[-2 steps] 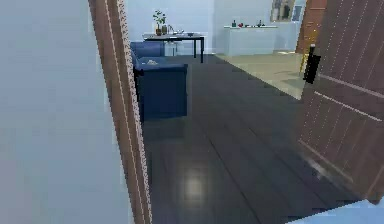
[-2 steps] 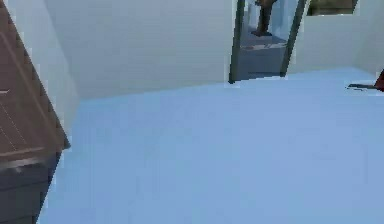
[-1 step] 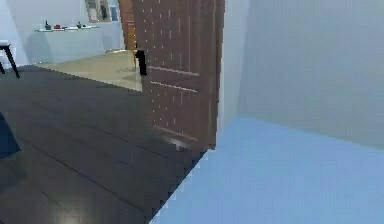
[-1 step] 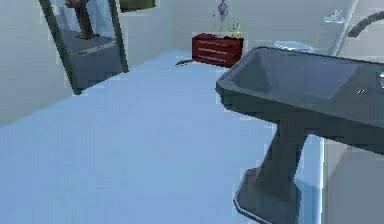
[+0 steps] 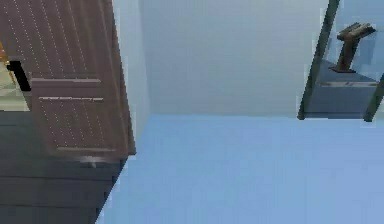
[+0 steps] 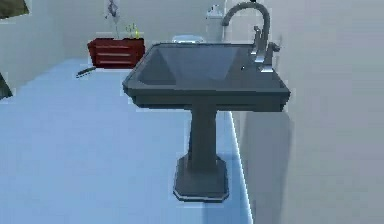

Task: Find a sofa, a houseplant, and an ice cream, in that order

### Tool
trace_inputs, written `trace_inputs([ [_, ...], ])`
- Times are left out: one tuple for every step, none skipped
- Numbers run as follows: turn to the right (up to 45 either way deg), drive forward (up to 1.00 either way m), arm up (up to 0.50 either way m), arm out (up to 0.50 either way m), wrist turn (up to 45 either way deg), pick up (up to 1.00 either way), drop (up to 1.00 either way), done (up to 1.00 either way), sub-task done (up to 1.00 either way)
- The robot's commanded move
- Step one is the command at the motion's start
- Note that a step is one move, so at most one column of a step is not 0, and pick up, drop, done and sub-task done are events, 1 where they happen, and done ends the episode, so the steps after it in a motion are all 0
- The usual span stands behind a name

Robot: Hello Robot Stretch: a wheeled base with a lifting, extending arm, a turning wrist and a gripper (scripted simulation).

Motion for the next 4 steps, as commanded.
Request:
trace_inputs([
  [0.0,0.2,0.0,0.0,0.0,0.0,0.0,0.0,0.0],
  [-45.0,0.0,0.0,0.0,0.0,0.0,0.0,0.0,0.0],
  [-6.0,0.0,0.0,0.0,0.0,0.0,0.0,0.0,0.0],
  [0.0,0.7,0.0,0.0,0.0,0.0,0.0,0.0,0.0],
])
